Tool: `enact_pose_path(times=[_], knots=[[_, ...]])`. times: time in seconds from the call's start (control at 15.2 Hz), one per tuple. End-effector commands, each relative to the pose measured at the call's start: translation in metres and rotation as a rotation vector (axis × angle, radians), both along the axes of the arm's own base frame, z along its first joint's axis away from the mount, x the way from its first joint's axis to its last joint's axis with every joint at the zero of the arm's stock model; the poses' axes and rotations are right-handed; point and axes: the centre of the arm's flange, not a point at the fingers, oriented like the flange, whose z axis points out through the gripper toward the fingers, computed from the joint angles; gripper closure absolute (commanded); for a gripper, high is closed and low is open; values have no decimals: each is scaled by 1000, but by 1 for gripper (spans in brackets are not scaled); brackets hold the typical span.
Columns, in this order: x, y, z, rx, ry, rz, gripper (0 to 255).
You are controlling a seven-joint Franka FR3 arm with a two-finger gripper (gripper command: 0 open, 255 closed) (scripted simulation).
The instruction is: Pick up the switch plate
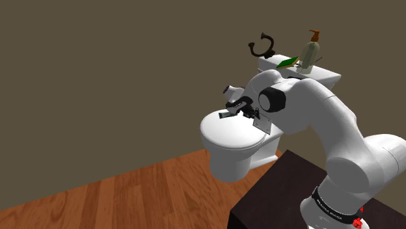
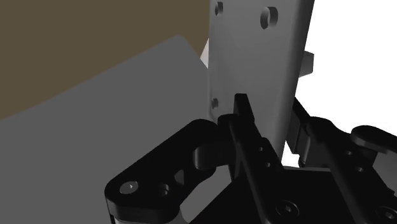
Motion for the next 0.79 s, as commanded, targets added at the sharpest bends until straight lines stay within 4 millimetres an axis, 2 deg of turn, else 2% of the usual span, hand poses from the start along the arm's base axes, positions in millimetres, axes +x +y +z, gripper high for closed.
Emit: enact_pose_path(times=[0.0, 0.59, 0.73], knots=[[1, 1, 10, 2, -2, 2, 255], [1, 1, 58, 2, -2, 2, 255], [1, 1, 59, 2, -2, 2, 255]])
